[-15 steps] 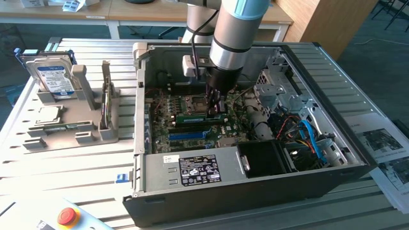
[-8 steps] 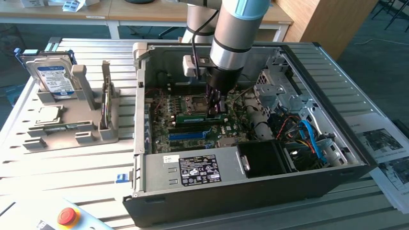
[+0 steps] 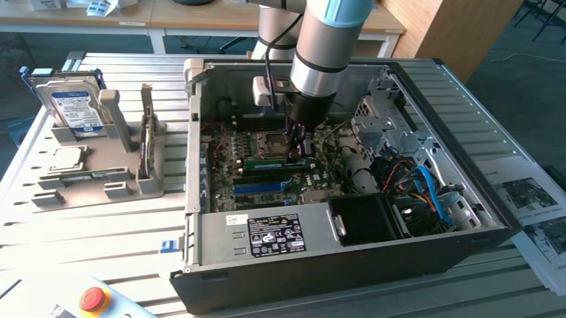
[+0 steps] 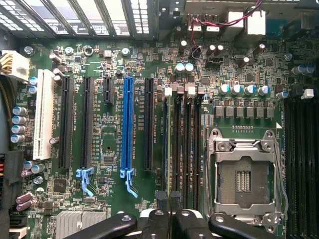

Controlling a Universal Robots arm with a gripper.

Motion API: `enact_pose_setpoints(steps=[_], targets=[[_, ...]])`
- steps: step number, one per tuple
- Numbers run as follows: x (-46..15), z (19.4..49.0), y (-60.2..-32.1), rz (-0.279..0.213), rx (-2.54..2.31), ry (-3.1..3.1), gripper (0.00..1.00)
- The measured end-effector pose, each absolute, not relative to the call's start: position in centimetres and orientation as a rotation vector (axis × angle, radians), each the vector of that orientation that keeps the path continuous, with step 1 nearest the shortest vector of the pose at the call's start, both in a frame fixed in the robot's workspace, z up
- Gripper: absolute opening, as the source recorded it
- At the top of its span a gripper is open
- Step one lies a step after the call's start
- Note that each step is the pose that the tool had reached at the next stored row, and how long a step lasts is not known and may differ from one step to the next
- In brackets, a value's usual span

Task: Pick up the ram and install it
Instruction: 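Insert the ram into the slot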

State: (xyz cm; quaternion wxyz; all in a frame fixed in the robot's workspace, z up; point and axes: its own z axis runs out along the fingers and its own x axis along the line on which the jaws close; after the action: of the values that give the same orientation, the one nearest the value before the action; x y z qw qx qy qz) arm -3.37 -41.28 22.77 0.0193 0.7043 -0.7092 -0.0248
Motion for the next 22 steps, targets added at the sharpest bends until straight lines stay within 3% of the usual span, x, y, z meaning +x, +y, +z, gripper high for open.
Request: enact_pose_setpoints(steps=[22], targets=[[-3.4,24.8,-41.3,-0.069,2.190,-2.204,0.12]])
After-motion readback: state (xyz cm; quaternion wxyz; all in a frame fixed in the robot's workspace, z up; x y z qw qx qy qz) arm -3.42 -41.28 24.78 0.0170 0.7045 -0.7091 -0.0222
